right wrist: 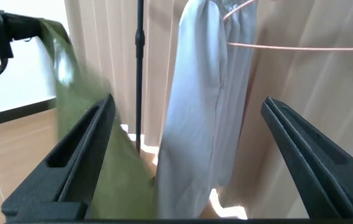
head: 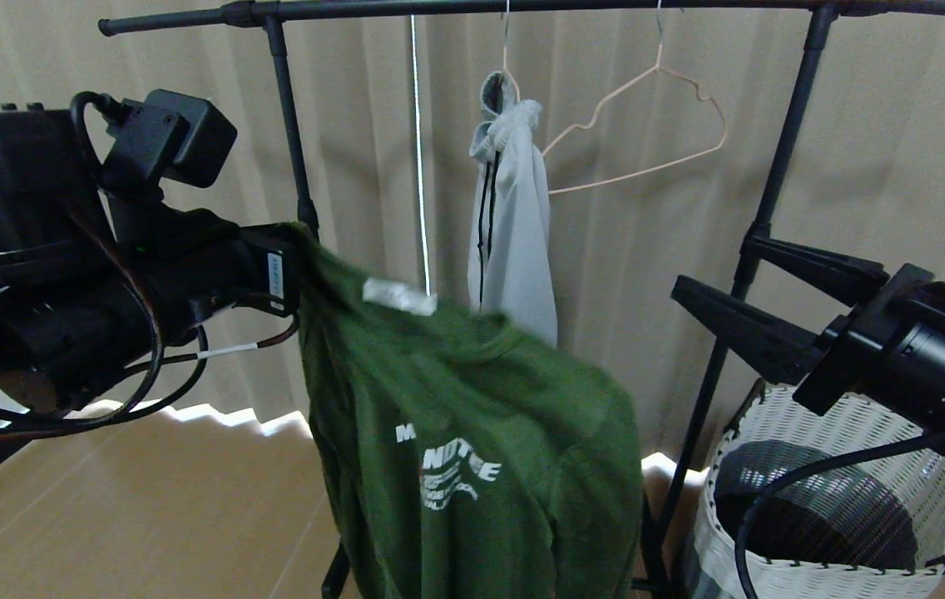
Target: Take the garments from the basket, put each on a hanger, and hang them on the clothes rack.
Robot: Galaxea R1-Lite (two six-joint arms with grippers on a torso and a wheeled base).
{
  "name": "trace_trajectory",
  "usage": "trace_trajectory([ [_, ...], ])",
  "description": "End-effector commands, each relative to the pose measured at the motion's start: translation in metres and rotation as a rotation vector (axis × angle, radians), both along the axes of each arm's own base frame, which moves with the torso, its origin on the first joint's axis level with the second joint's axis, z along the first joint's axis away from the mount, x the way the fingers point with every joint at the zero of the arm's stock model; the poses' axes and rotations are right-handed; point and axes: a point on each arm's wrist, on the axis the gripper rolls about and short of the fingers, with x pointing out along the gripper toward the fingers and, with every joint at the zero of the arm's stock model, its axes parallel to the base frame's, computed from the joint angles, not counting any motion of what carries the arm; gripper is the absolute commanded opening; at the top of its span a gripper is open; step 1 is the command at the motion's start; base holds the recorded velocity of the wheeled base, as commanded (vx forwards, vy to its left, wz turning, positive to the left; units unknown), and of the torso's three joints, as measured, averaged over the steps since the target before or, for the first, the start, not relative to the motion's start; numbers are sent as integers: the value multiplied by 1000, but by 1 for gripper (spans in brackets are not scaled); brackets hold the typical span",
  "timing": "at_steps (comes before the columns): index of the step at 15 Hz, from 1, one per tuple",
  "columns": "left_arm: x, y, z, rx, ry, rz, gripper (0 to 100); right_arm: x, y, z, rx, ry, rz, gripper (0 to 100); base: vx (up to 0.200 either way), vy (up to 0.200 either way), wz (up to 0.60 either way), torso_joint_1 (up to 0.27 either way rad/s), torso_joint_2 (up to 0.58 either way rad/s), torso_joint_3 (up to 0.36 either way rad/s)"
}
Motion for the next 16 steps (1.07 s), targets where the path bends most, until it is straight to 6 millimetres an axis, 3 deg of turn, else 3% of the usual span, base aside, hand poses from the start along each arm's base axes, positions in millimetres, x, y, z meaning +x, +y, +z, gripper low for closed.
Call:
trace_trajectory([
  [1,-2,1,-4,6,12,0,0,-5,-3,-3,-5,6,6,100,0,0,0,0,0,0],
  [6,-1,-1,-7,16,22,-7,0,-4,-3,-8,-41,6,31,100,0,0,0,0,0,0],
  [10,-20,21,-6,35,1,42,0,13,-34,-16,-229,-55,-214,100,0,0,0,0,0,0],
  [16,-42,46,-9,36,-11,106,0,20,-57,-21,-258,-27,-423,100,0,0,0,0,0,0],
])
